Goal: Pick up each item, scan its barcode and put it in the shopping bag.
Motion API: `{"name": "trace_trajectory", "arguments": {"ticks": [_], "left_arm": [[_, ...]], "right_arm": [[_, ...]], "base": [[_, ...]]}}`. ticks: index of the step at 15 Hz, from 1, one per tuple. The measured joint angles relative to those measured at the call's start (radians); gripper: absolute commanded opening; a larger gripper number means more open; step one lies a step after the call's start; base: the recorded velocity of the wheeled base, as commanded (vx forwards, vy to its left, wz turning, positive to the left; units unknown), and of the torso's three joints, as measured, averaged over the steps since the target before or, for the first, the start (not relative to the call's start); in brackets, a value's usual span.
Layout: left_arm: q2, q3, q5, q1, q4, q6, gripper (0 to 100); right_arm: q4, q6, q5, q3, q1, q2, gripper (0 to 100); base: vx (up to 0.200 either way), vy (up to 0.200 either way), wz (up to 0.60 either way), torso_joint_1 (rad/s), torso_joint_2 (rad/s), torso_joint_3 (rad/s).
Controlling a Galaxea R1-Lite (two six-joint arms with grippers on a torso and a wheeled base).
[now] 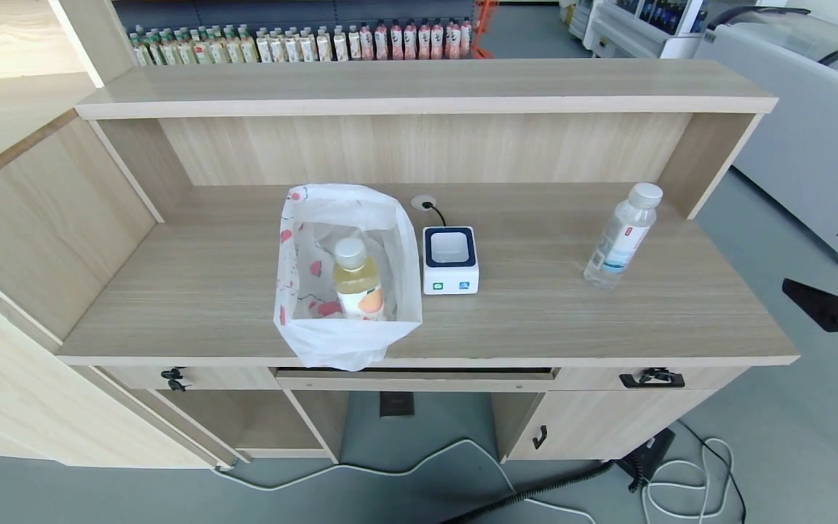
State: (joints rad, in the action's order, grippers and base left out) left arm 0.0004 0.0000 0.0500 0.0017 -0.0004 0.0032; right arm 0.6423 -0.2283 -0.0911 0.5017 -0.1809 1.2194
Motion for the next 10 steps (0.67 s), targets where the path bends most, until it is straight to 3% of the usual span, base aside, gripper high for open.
{"name": "trace_trajectory", "arguments": {"ticks": [4, 10], "left_arm": [[0.000, 0.000, 0.000, -0.001, 0.000, -0.004, 100], [0.000, 0.000, 0.000, 0.000, -0.001, -0.004, 100]], "right_arm": [[0.179, 0.047, -0.097, -0.002, 0.006, 0.133, 100], [0.513, 0.073, -0.123, 0.000, 0.021, 0.402, 100]], "base": [[0.000, 0.000, 0.00, 0.000, 0.00, 0.000], [0.000, 0.000, 0.00, 0.000, 0.00, 0.000]]}}
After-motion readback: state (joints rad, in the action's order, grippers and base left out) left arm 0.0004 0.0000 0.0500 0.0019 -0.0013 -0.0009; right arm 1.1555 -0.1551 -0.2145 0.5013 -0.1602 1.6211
